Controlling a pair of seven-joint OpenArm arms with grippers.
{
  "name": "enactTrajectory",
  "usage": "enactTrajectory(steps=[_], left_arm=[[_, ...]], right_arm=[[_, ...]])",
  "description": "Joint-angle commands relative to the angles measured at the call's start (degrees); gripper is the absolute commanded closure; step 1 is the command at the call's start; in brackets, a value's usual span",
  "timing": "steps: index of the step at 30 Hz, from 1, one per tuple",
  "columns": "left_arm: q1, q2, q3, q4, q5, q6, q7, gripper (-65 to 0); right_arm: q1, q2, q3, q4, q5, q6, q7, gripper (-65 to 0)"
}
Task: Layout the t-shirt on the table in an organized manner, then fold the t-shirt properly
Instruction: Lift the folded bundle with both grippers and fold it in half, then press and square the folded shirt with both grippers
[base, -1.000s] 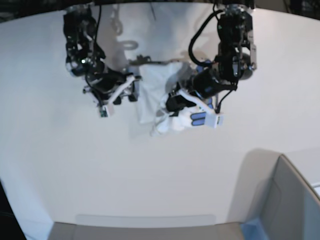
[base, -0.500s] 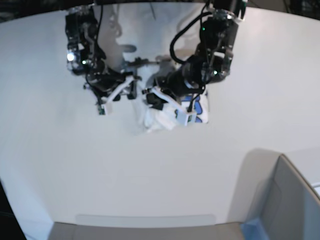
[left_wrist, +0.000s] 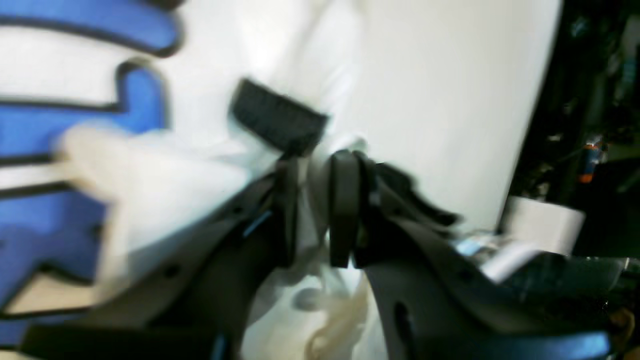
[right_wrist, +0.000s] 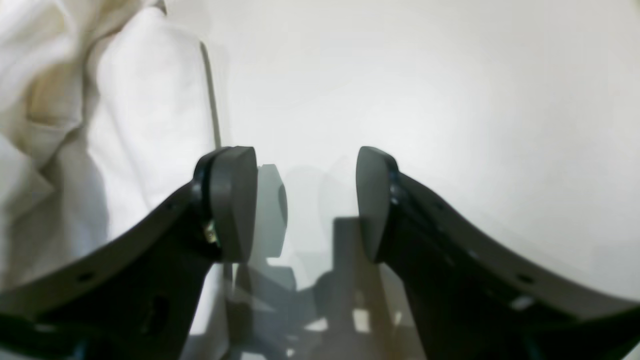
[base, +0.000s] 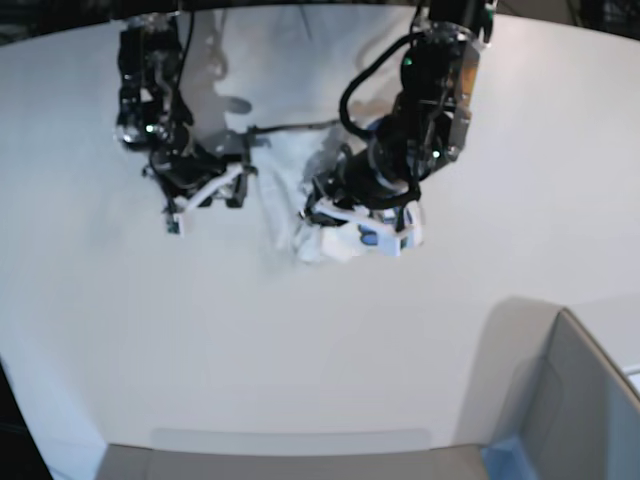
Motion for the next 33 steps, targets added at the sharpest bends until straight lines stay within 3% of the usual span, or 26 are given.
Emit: enactTrajectory(steps=[1, 6, 11, 18, 22, 27, 33], left_arm=[[-0.44, 0.32, 1.26, 2.3, -0.74, -0.39, -0.43, -11.7], [-0.44, 0.05, 6.97, 5.37, -0.74, -0.39, -5.79, -7.5], [-0.44, -2.32, 7.68, 5.37, -0.65, 0.22, -8.69, -5.9], [3.87, -2.76, -2.96, 5.2, -0.56, 0.22, -7.9, -5.8], [4.92, -5.13, -3.75, 4.14, -0.56, 0.22, -7.9, -5.8], [4.48, -5.31, 0.47, 0.89, -0.56, 0.22, -7.9, -5.8], [2.99, -5.13, 7.06, -1.92, -0.56, 0.22, -8.52, -5.8]], right_arm=[[1.02, 0.28, 0.14, 0.63, 0.47, 0.2, 1.18, -31.9], [1.38, 0.46, 0.22, 0.46, 0.47, 0.2, 1.18, -31.9], [1.38, 1.16, 0.31, 0.46, 0.47, 0.11, 1.18, -31.9], [1.38, 2.04, 8.49, 0.46, 0.47, 0.11, 1.18, -31.9], [1.38, 3.09, 12.53, 0.63, 0.91, 0.11, 1.18, -31.9], [1.11, 5.29, 14.82, 0.37, 5.66, 0.11, 0.92, -31.9], [1.02, 5.29, 14.82, 0.37, 5.84, 0.11, 0.92, -31.9]])
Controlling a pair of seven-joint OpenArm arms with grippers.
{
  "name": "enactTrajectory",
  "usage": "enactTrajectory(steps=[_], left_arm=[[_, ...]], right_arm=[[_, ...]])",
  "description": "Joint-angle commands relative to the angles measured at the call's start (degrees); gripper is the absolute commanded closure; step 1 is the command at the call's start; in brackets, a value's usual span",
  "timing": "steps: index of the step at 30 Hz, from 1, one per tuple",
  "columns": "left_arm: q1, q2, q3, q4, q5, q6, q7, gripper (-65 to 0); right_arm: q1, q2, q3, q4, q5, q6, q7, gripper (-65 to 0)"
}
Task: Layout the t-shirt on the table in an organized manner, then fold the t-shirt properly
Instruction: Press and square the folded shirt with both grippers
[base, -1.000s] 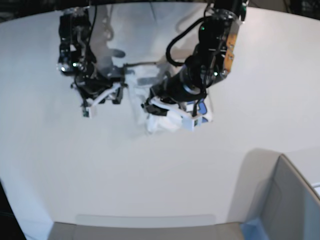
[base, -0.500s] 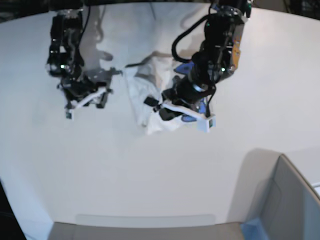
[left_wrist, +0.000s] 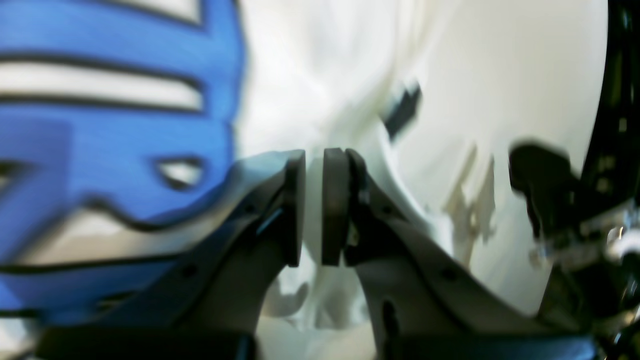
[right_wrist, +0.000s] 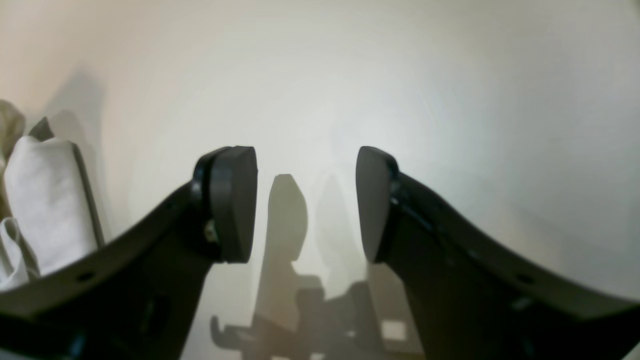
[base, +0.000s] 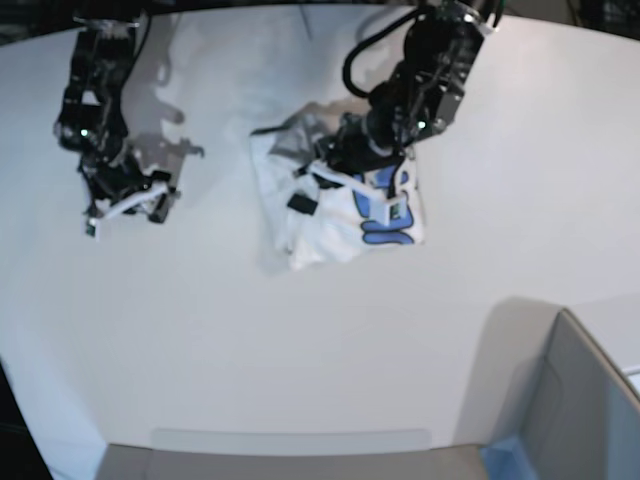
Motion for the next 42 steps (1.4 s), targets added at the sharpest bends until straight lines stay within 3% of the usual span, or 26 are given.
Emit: enactTrajectory(steps=[1, 11, 17, 22, 25, 29, 33, 35, 42], left_arm=[[-1.58, 0.29, 0.97, 0.96, 0.07, -0.48, -1.04, -5.8], [-2.37, 2.66, 9.06, -1.76, 0.07, -0.83, -1.13, -5.8], [-4.22, 2.66, 9.58, -4.14, -0.1, -0.56, -0.86, -5.8], [-3.96, 2.49, 9.06, 0.35, -0.19, -0.56, -0.6, -5.8], [-3.87, 1.61, 8.18, 5.53, -0.01, -0.48, -0.69, -5.8], [-1.58, -1.03, 3.43, 8.61, -0.01, 0.05, -1.13, -5.3], [2.29, -3.05, -4.31, 8.52, -0.01, 6.21, -0.51, -0.9], [4.22, -4.63, -7.03, 8.52, -0.01, 8.23, -0.51, 0.0], [8.18, -6.31, -11.87, 7.2, -0.01, 8.75, -0.6, 0.0]], right_arm=[[0.63, 0.68, 0.33, 0.74, 0.55, 0.35, 1.07, -31.9], [0.63, 0.68, 4.19, 0.74, 0.55, 0.35, 1.07, -31.9], [0.63, 0.94, 5.43, 1.09, 0.72, 0.7, 1.07, -31.9], [0.28, 1.82, 4.9, 4.87, 7.14, 0.79, 1.07, -31.4], [-0.25, 3.76, 1.56, 9.18, 10.48, 2.2, 0.98, -27.3], [0.1, 5.51, -3.01, 14.45, 14.53, 6.42, 0.98, -14.1], [0.89, 5.78, -9.96, 17.36, 15.58, 6.85, 0.98, -0.1], [0.89, 5.95, -14.44, 17.36, 15.58, 6.85, 0.98, 0.0], [3.88, 5.69, -29.83, 12.87, 12.59, 6.85, 1.16, 0.0]])
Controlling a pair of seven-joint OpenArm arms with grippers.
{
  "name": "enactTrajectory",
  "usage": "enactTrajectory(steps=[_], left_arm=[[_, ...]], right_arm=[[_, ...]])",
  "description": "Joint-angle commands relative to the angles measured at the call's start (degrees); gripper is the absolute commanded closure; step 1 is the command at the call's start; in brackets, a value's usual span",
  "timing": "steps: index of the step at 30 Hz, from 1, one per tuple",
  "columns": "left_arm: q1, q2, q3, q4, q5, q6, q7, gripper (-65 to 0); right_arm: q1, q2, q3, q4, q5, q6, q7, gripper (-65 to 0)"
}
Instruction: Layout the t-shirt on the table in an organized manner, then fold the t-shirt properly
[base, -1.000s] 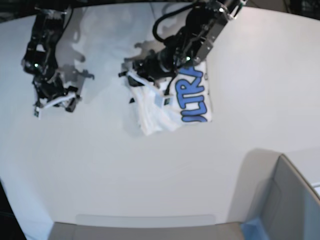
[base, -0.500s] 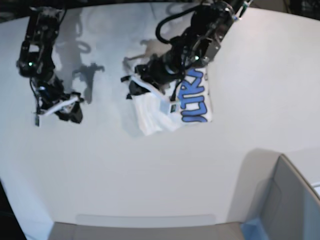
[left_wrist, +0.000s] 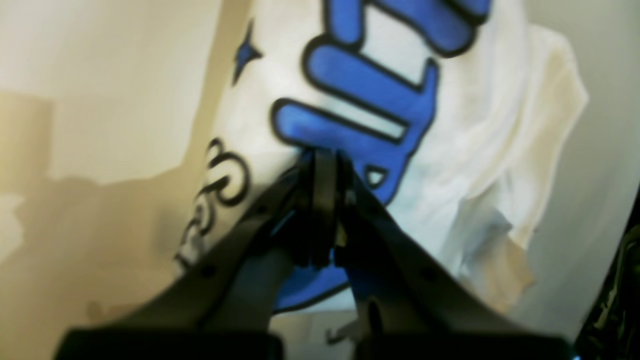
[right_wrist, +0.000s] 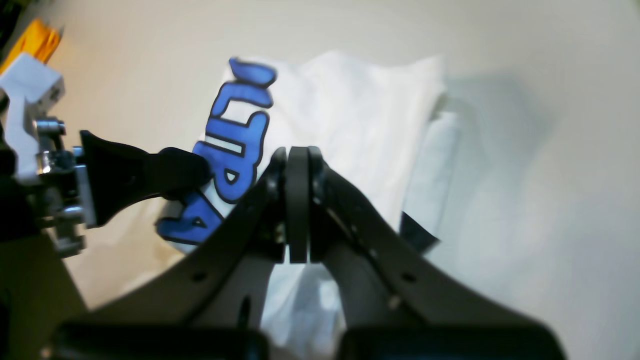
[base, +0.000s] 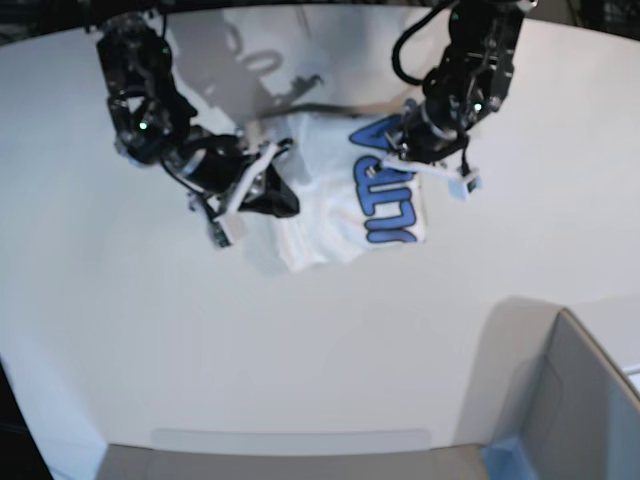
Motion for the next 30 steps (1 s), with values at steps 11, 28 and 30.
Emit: enactTrajectory(steps=[11, 28, 30], left_arm=[[-1.07, -0.19, -0.48, -4.8, 0.07, -0.03, -1.06, 0.0], [-5.21, -0.27, -5.4, -0.41, 0.07, 0.19, -1.59, 0.0], [-6.52, -0.27, -5.4, 1.0, 0.07, 0.19, -2.03, 0.0]], right_arm=[[6.36, -3.38, -3.29, -16.67, -9.91, -0.34, 5.29, 0.0], [4.78, -1.8, -0.92, -5.15, -10.62, -0.34, 9.42, 0.0], [2.85, -1.62, 1.37, -1.19, -10.62, -0.34, 10.74, 0.0]])
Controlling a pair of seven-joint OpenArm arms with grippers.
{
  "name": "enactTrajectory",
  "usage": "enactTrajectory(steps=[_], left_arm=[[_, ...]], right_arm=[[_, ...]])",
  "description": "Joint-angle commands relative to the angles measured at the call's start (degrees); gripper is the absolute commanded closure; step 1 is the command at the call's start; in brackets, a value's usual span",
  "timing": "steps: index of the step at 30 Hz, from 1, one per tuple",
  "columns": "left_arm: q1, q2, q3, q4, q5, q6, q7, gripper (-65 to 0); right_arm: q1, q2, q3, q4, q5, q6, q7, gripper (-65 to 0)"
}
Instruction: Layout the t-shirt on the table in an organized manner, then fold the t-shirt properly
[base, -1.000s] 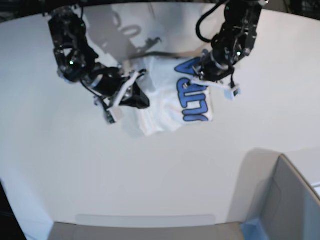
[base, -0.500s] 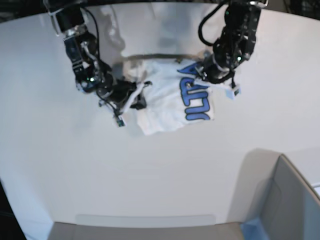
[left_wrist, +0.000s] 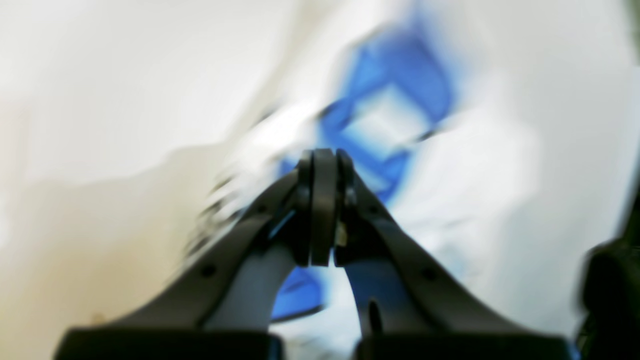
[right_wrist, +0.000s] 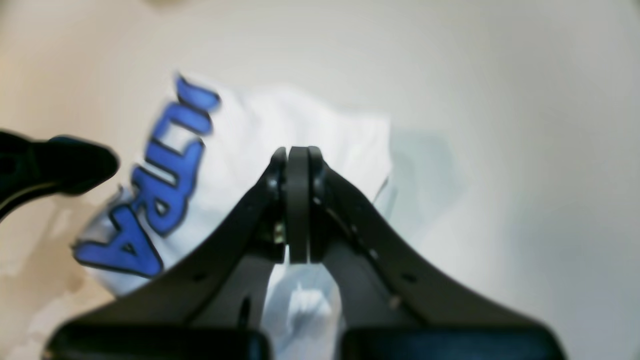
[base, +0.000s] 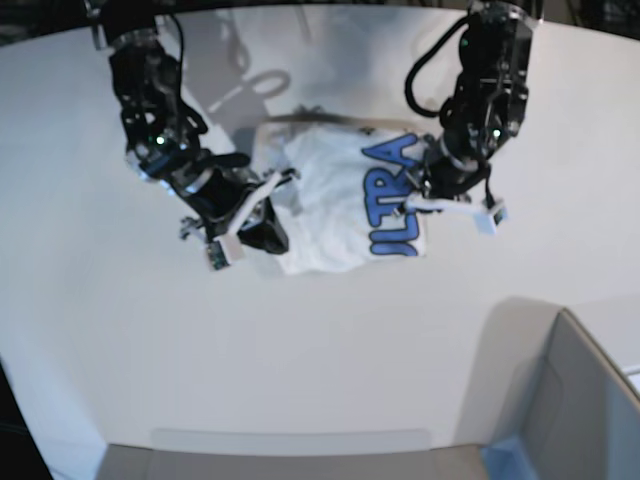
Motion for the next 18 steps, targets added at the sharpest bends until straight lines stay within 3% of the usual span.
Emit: enactTrajectory(steps=[1, 8, 13, 16, 18], left_arm=[[-0.97, -0.3, -0.29, 1.57, 0.4, -0.21, -0.72, 0.0], [2.98, -0.82, -3.37, 2.27, 1.9, -0.21, -4.59, 0.0], [8.7, -1.09, -5.92, 2.71, 13.94, -0.21, -12.06, 0.0], [12.56, -1.09, -5.48, 2.71, 23.61, -0.43, -19.71, 0.0], [15.64, -1.09, -4.42, 2.71, 29.32, -0.51, -28.5, 0.0]], right_arm=[[-0.5, 0.43, 1.88, 2.64, 0.22, 0.14, 1.5, 0.0], [-11.32, 4.74, 8.74, 12.31, -4.61, 0.14, 1.58, 0.0], [-18.44, 5.97, 11.37, 12.4, -6.19, 0.14, 2.73, 0.0], [-23.18, 6.06, 12.16, 12.4, -6.46, 0.14, 10.02, 0.0], [-25.73, 6.06, 12.25, 12.4, -6.54, 0.14, 15.83, 0.0]])
